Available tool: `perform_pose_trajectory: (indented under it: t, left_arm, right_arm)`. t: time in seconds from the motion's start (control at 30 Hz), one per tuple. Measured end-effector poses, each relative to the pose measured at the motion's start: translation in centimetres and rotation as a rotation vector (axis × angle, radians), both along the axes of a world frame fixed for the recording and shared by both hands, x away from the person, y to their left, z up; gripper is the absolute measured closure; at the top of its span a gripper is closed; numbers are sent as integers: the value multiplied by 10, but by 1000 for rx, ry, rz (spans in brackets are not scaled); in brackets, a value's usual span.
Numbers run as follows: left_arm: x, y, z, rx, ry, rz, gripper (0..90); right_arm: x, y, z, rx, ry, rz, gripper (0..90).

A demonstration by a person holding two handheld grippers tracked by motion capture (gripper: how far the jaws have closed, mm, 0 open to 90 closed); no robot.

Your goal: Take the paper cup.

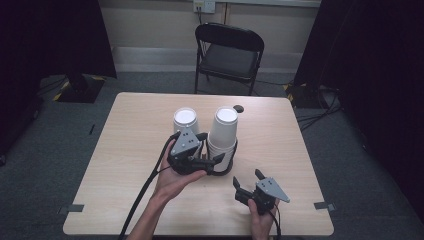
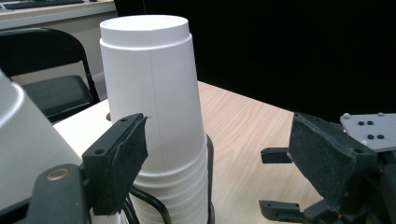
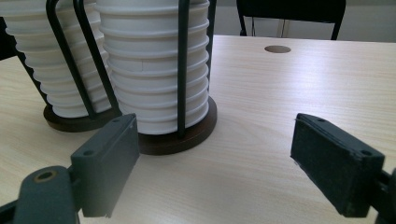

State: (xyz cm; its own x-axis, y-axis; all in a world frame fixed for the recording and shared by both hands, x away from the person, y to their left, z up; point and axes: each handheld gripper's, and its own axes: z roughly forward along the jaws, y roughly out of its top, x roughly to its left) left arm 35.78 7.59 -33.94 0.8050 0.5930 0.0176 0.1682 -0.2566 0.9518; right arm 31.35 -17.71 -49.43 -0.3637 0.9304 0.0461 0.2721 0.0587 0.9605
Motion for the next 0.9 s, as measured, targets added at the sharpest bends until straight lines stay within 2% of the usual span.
perform_pose_trajectory:
  t: [0.27,0.47,0.57,0.67,0.7,0.8,0.83,0.9]
  left_arm:
    - [13,-5,8,14,14,7,160]
    - [19,-11,16,20,3,12,157]
    - [22,-16,24,29,-8,-4,162]
    - [23,-19,27,45,-24,8,170]
    - [25,-20,30,66,-45,25,171]
    - [28,-21,34,62,-41,27,177]
    - [30,-21,36,58,-43,47,178]
    - [32,-21,37,53,-38,51,179]
  right_arm:
    - [0,0,0,-1,3,0,148]
    - [0,0,0,-1,4,0,148]
    - [0,0,0,-2,3,1,148]
    - [0,0,0,1,2,3,148]
    - [0,0,0,4,3,5,148]
    - [0,0,0,3,5,7,149]
    - [0,0,0,1,6,7,149]
    - [0,0,0,3,5,8,149]
